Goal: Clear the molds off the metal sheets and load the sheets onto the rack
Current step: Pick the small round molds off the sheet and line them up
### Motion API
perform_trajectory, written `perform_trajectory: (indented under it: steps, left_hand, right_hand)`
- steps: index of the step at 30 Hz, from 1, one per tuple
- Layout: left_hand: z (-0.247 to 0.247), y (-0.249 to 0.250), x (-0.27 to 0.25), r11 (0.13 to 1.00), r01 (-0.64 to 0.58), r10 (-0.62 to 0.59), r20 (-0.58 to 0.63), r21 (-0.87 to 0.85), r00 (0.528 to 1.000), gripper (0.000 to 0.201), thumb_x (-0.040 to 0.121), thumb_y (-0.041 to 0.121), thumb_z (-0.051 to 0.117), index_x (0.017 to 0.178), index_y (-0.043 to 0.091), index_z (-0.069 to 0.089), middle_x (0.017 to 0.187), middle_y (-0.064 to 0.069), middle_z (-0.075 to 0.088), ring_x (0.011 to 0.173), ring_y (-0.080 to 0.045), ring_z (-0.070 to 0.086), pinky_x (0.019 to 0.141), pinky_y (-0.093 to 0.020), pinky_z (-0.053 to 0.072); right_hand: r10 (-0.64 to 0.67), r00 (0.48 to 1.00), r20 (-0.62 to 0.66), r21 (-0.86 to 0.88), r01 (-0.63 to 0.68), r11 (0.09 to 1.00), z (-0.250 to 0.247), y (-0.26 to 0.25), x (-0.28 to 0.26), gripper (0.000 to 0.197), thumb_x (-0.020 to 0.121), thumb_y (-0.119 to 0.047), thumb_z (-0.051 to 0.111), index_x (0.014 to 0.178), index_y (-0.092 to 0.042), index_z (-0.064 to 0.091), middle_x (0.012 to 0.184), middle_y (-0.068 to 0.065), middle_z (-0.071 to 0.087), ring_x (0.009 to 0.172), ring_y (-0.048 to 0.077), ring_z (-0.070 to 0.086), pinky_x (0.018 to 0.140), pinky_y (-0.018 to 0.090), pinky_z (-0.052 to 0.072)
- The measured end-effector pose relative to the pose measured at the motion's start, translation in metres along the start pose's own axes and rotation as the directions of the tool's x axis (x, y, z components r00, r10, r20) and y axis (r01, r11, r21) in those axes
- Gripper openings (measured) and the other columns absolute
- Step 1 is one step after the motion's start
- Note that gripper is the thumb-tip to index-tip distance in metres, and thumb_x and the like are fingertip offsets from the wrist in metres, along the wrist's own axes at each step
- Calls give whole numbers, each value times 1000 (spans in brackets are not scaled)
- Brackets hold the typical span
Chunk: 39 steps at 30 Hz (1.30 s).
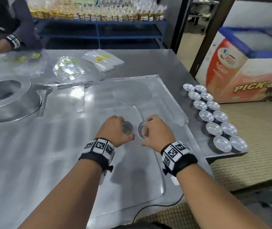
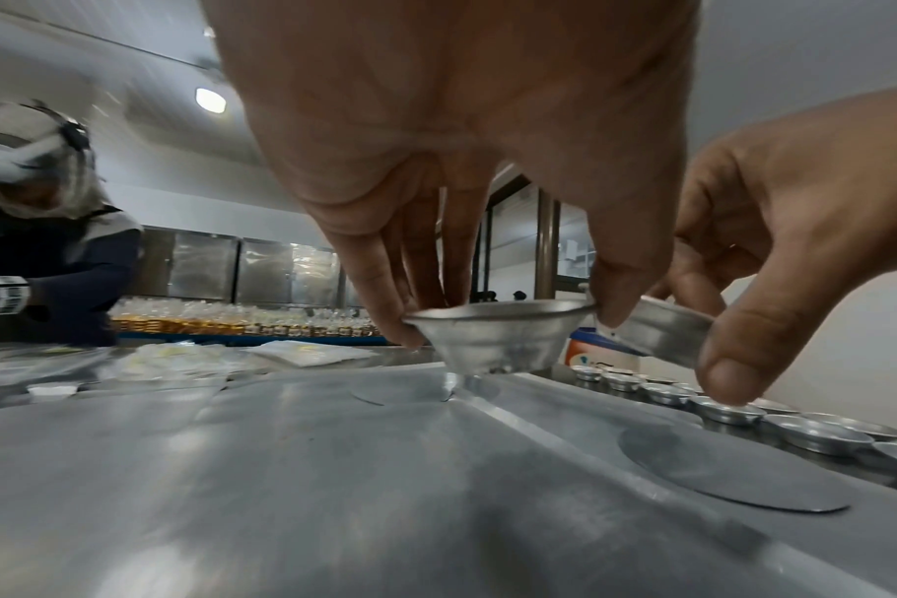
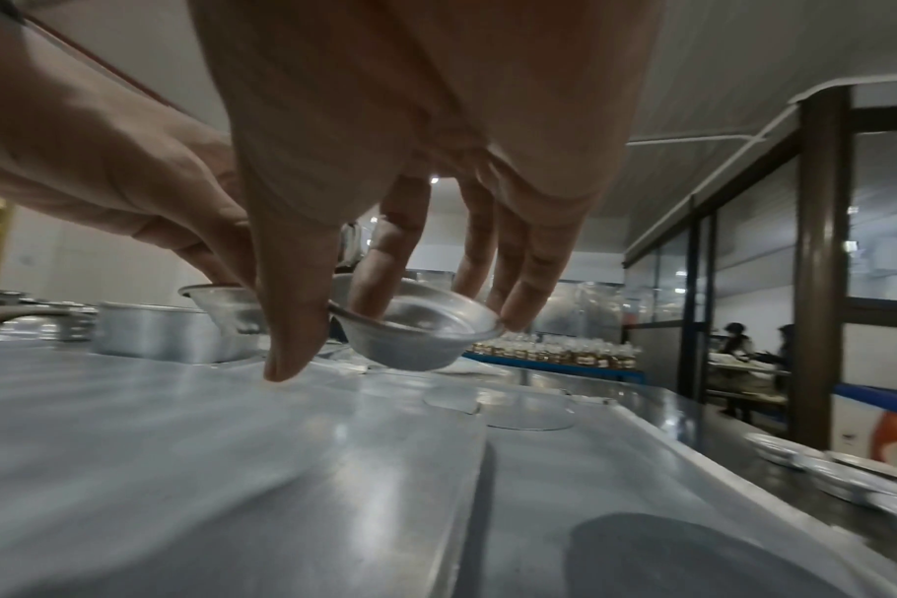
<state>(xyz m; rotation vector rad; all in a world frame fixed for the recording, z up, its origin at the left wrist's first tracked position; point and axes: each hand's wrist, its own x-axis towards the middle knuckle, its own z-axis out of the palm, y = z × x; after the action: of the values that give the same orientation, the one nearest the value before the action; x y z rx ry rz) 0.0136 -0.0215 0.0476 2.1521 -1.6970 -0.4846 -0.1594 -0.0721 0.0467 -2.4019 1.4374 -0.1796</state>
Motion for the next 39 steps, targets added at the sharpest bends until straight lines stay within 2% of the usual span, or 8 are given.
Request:
perform_trajectory:
  steps: [3, 9, 15, 20, 25, 33, 36, 39]
  left_hand:
    - [2, 13, 19, 998, -58, 59, 16, -5, 998, 64, 65, 48, 79, 115, 11, 63, 109, -6, 59, 102, -24, 57, 86, -29, 45]
    - [13, 43, 63, 991, -118, 120, 28, -64, 992, 53, 60, 52, 77, 99, 16, 68, 97, -1, 57, 93, -19, 57, 80, -23, 45]
    - [37, 96, 128, 993, -93, 96, 49, -68, 994, 46, 58, 60, 66, 79, 19, 65, 80, 0, 56, 85, -16, 55, 72, -22, 41]
    - [57, 151, 189, 992, -102, 108, 74, -78, 991, 48, 71, 48, 76, 105, 14, 71, 106, -6, 59, 104, -20, 56, 86, -25, 45]
    - [83, 210, 260, 994, -71, 80, 117, -84, 990, 67, 73, 55, 60, 108, -2, 68, 109, -17, 64, 107, -28, 57, 89, -25, 39]
    - [134, 270, 390, 997, -48, 40, 136, 55, 990, 45, 72, 49, 72, 62, 11, 50, 77, -7, 52, 78, -28, 61, 62, -31, 44]
    - [151, 283, 435, 993, -64, 48, 149, 102, 988, 47, 70, 51, 72, 59, 14, 44, 77, -10, 52, 74, -28, 59, 59, -30, 43]
    - [166, 294, 475, 985, -62, 29, 200, 163, 979, 45, 73, 52, 68, 73, 8, 60, 83, -9, 59, 77, -26, 62, 67, -35, 55]
  right_hand:
    - [39, 998, -40, -10, -40, 999, -9, 11, 8, 60, 55, -35, 94, 101, -23, 58, 116, -3, 52, 100, 21, 59, 83, 35, 51]
    - [120, 992, -45, -42, -122, 992, -31, 49, 36, 97, 55, -42, 94, 136, -19, 48, 133, 2, 47, 120, 25, 51, 99, 38, 46]
    - [180, 984, 9, -37, -179, 983, -64, 117, 89, 95, 49, -45, 95, 130, -18, 53, 127, 0, 47, 117, 24, 52, 99, 42, 48]
    - [172, 981, 86, -28, -171, 985, -97, 192, 144, 98, 54, -47, 92, 137, -15, 52, 132, 7, 45, 125, 24, 48, 104, 38, 44]
    - [177, 982, 67, 62, -182, 981, -122, 276, 204, 93, 57, -40, 92, 138, -17, 54, 129, 5, 52, 120, 22, 54, 93, 28, 45]
    - [215, 969, 123, -9, -215, 976, -158, 384, 308, 94, 54, -51, 92, 134, -14, 57, 131, 5, 56, 116, 23, 57, 95, 35, 49]
    - [231, 961, 152, -23, -230, 973, -163, 412, 351, 93, 55, -48, 93, 133, -11, 58, 129, 4, 61, 117, 23, 59, 93, 32, 48]
    - [264, 950, 169, -29, -263, 964, -156, 434, 387, 88, 47, -49, 94, 122, -16, 64, 114, 0, 66, 100, 22, 65, 82, 31, 53]
